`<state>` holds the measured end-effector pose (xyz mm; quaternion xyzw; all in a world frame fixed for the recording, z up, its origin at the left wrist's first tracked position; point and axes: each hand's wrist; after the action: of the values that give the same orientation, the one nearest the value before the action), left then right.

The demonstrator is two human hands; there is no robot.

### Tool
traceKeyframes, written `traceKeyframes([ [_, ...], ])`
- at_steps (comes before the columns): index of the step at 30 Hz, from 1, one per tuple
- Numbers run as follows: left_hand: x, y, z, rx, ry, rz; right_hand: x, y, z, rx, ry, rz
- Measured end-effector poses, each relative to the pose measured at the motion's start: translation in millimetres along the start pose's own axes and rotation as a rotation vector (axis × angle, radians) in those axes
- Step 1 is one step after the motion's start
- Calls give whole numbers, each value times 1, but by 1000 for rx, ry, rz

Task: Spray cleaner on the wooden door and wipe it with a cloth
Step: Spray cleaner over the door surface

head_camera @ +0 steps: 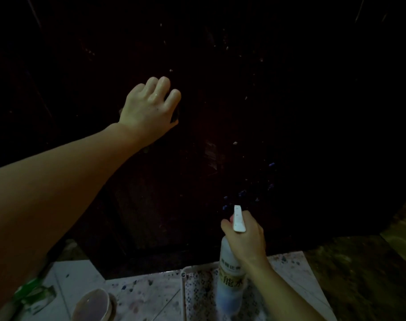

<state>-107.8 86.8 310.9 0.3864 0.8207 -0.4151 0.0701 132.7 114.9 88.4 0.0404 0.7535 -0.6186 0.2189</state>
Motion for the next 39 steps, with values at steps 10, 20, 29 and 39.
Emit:
traceKeyframes([
  [10, 10, 11, 10, 6, 16, -28, 2, 14, -4, -97, -7, 155],
  [20, 19, 24, 23, 52, 37, -20, 24, 12, -3, -86, -23, 109],
  [29, 22, 24, 23, 66, 54, -38, 5, 25, -15, 49, 113, 181],
  [39, 22, 31, 27, 81, 48, -9, -8, 45, -18, 34, 100, 207],
])
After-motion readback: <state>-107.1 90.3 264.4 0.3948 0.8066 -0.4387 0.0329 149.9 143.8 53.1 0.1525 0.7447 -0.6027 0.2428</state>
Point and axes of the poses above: each hand's wrist, its own z-axis away from the middle knuckle, its own x-axis out of the palm, y = z × x, and after that the axes turned 4 degrees about -z, right-handed
